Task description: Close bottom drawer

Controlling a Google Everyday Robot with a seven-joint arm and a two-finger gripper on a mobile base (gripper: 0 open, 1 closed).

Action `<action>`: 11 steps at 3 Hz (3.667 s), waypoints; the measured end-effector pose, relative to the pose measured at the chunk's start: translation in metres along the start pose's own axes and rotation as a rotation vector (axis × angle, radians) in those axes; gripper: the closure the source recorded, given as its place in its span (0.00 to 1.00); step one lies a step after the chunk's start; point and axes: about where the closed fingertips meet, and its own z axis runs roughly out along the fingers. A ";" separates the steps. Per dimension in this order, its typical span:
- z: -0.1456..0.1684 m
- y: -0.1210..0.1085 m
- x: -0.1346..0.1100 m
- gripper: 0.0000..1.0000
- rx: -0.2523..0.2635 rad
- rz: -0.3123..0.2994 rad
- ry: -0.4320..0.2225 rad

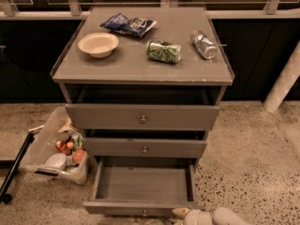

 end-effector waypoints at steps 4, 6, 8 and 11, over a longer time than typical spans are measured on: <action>0.060 -0.073 -0.076 0.65 -0.031 -0.158 -0.073; 0.069 -0.116 -0.098 1.00 0.044 -0.181 -0.048; 0.081 -0.154 -0.095 1.00 0.125 -0.157 -0.013; 0.038 -0.198 -0.081 0.81 0.254 -0.151 -0.087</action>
Offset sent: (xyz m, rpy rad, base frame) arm 0.1081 0.0640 0.0059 0.1365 -0.1353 0.1647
